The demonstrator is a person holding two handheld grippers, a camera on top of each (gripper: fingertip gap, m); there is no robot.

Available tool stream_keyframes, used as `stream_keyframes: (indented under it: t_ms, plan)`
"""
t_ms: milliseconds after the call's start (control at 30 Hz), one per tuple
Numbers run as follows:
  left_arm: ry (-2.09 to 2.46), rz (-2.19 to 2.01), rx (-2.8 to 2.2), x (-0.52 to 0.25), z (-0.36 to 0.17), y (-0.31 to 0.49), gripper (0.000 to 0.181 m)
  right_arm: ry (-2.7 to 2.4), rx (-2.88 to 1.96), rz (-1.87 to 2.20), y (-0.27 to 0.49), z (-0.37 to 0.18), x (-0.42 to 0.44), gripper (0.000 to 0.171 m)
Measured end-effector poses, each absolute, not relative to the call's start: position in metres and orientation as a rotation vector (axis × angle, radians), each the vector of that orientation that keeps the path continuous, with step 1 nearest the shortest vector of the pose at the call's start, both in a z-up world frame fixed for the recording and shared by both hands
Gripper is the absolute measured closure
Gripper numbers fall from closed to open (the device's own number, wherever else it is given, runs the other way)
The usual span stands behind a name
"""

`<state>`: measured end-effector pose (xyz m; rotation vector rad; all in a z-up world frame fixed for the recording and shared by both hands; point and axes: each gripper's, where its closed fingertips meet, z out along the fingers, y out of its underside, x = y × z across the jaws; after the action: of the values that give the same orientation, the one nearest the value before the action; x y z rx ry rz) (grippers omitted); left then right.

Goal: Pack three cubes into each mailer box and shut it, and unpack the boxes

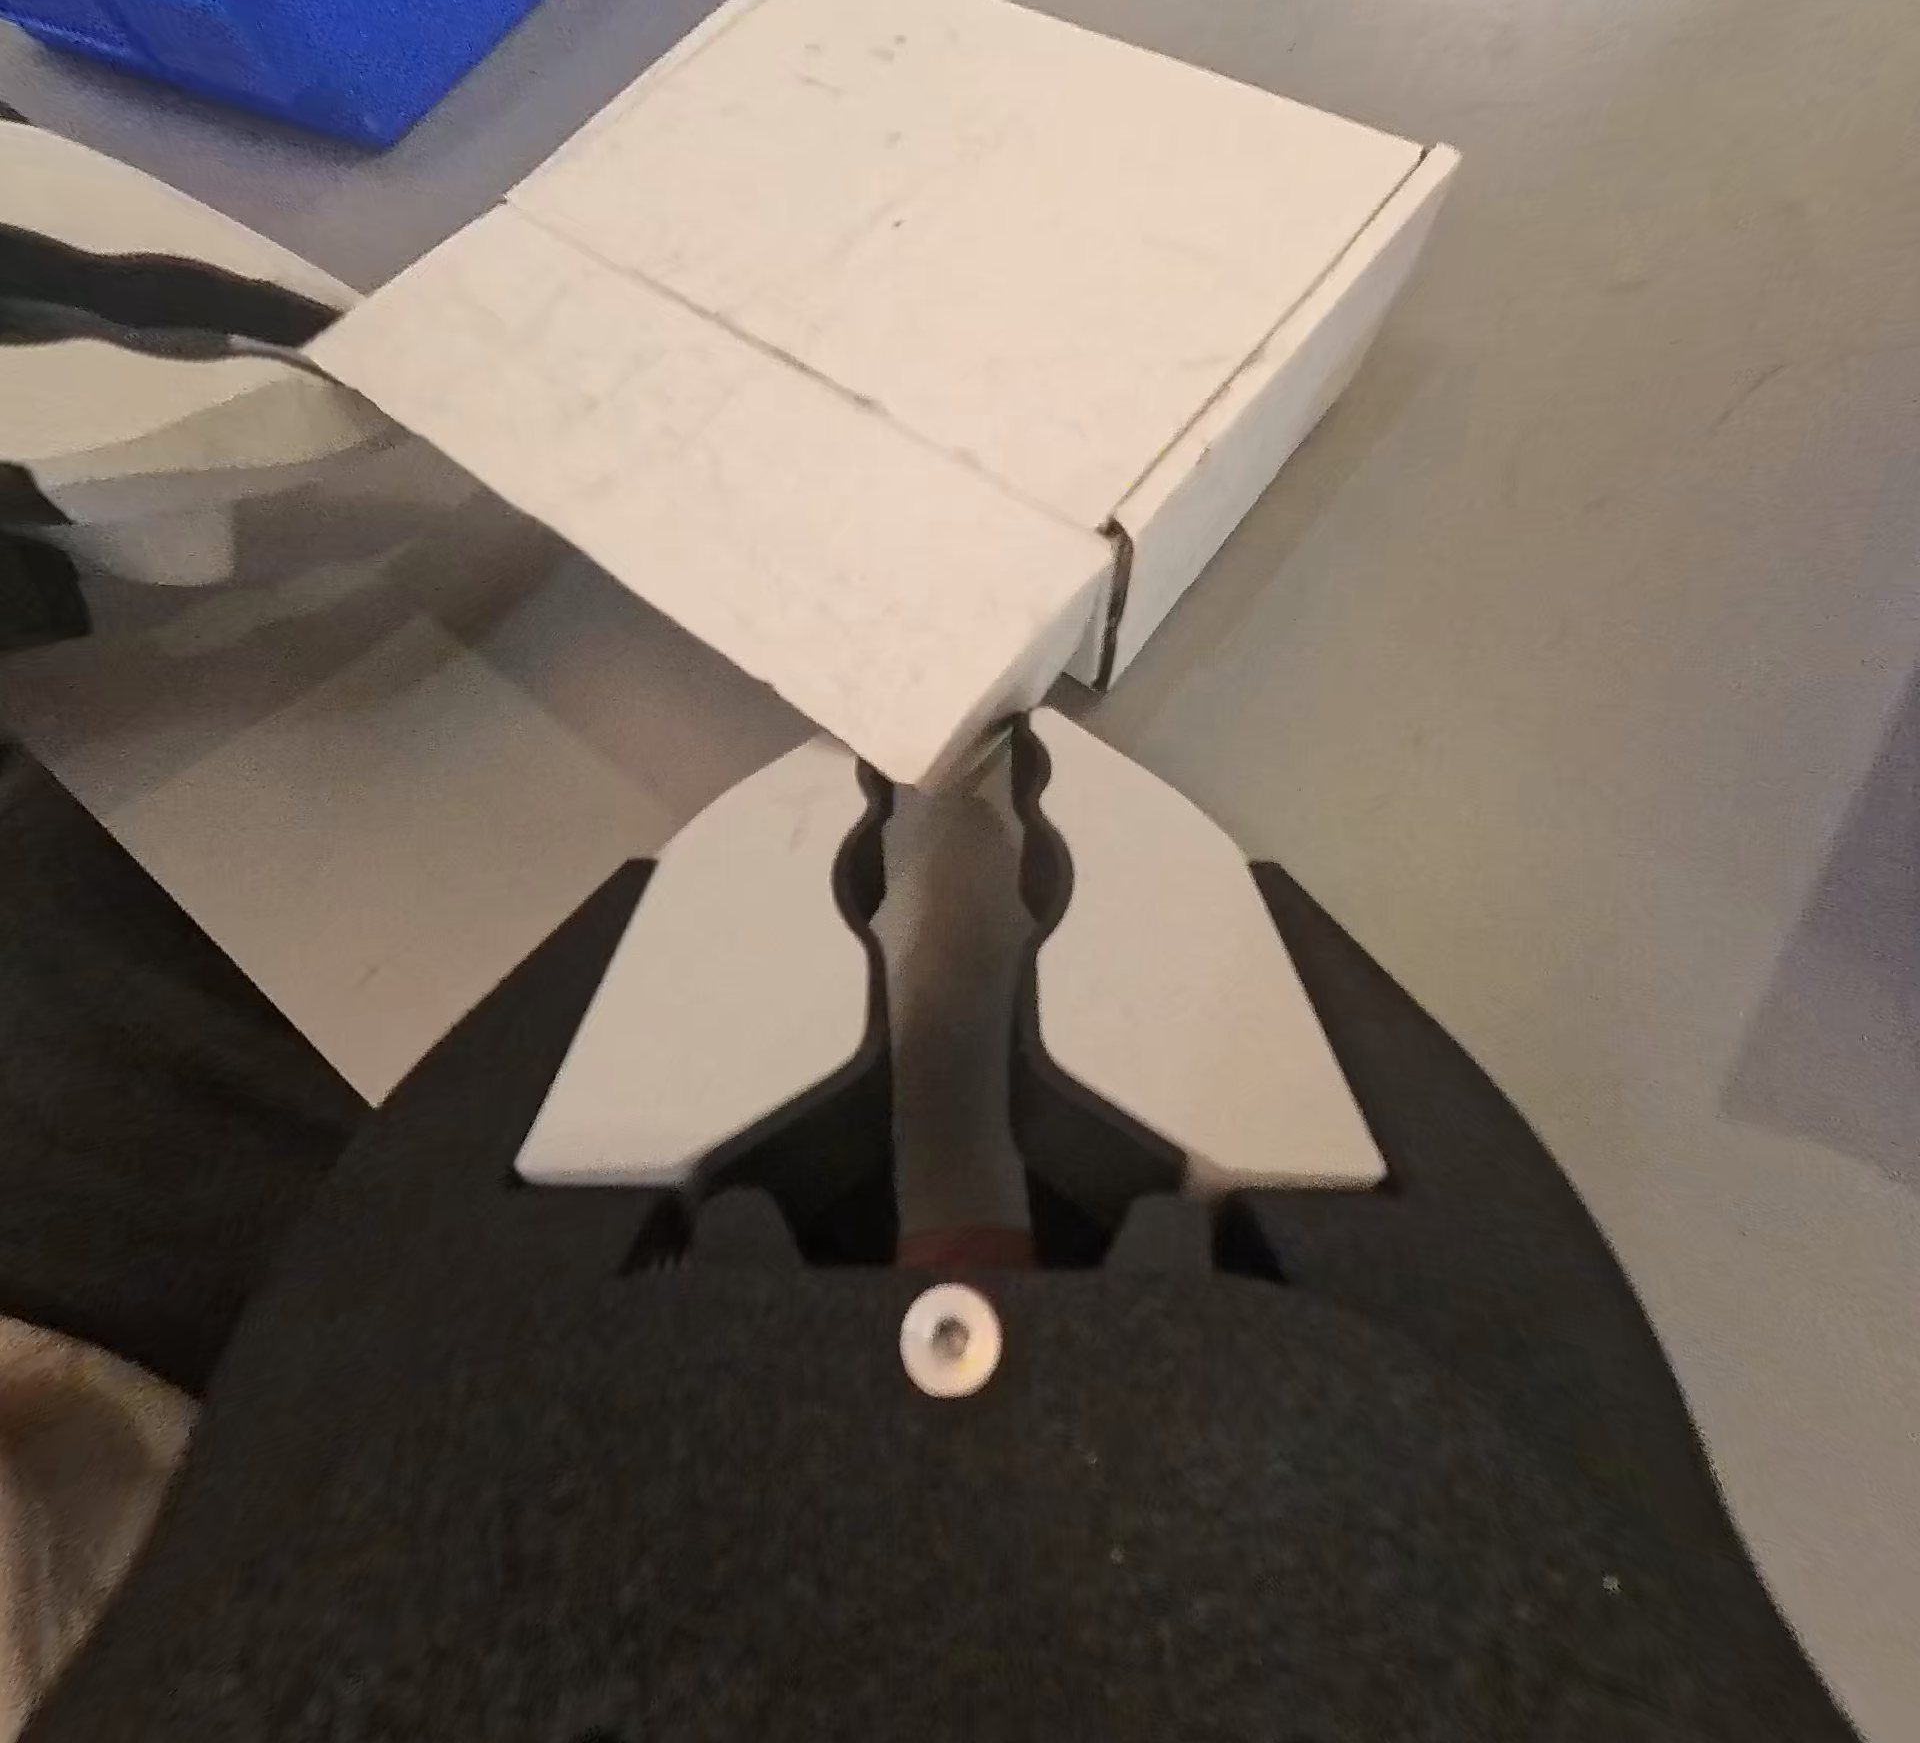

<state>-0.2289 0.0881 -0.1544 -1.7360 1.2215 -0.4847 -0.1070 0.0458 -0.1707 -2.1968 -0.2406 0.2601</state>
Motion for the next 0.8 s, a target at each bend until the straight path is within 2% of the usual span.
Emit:
stream_keyframes:
  t_ms: [133, 167, 200, 300, 567, 633, 800]
  plan:
    - [1.317, -0.629, -1.761, -0.229, -0.161, 0.072, 0.157, -0.288, -2.219, 0.276, 0.035, -0.173, -0.101, 0.140]
    - [1.305, -0.667, -1.767, -0.230, -0.159, 0.072, 0.157, -0.292, -2.219, 0.265, 0.032, -0.174, -0.097, 0.127]
    - [1.301, -0.709, -1.771, -0.232, -0.156, 0.072, 0.157, -0.303, -2.218, 0.270, 0.029, -0.174, -0.095, 0.123]
    - [1.320, -0.801, -1.823, -0.237, -0.159, 0.073, 0.145, -0.370, -2.215, 0.380, 0.019, -0.172, -0.100, 0.128]
    - [1.298, -0.862, -1.855, -0.219, -0.159, 0.073, 0.138, -0.389, -2.202, 0.402, 0.037, -0.170, -0.110, 0.120]
    - [1.293, -0.868, -1.844, -0.219, -0.153, 0.072, 0.147, -0.387, -2.197, 0.397, 0.035, -0.165, -0.111, 0.125]
    - [1.276, -0.881, -1.836, -0.220, -0.149, 0.067, 0.149, -0.349, -2.172, 0.404, 0.034, -0.156, -0.111, 0.127]
